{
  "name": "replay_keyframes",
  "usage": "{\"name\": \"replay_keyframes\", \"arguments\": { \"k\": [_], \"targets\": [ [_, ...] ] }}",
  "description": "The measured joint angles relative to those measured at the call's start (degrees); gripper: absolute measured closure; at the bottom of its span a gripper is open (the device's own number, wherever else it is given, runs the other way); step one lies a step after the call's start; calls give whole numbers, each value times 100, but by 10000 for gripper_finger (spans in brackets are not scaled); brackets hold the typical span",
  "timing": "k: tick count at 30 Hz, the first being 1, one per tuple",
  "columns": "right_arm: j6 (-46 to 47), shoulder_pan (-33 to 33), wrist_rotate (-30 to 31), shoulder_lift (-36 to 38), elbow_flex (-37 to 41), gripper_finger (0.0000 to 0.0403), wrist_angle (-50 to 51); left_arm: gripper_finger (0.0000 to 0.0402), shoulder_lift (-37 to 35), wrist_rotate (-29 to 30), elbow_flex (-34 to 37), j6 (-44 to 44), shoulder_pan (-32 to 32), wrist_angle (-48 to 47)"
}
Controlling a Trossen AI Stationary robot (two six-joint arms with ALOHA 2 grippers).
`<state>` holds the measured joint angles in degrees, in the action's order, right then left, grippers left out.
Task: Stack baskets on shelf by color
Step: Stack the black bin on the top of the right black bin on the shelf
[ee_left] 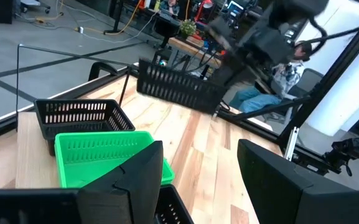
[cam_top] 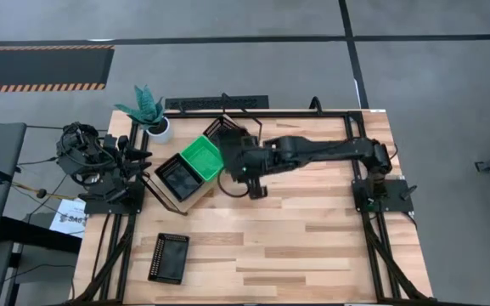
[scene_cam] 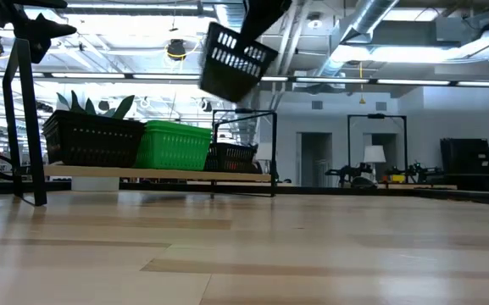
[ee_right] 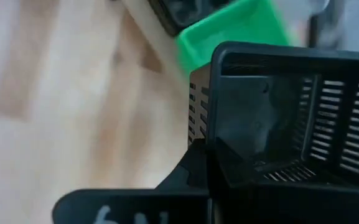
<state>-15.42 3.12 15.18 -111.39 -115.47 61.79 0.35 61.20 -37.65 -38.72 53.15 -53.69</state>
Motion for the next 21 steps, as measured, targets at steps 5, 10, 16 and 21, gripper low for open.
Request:
{"name": "replay_keyframes", "arguments": {
  "k": [5, 10, 16, 21],
  "targets": [
    [-2396, -274, 432, -2, -44, 400, -189, 203, -1, 1, 0, -9, 1, 0],
    [-3448, -670, 444, -173, -2, 400, -135, 203, -1, 1, 0, -13, 1, -1],
    [-3724, -1124, 390, -451, 228, 400, -174, 203, -1, 3, 0, -11, 0, 0],
    [-4319, -1364, 237, -529, 340, 400, -380, 203, 0, 22, 0, -11, 1, 0]
  ]
}}
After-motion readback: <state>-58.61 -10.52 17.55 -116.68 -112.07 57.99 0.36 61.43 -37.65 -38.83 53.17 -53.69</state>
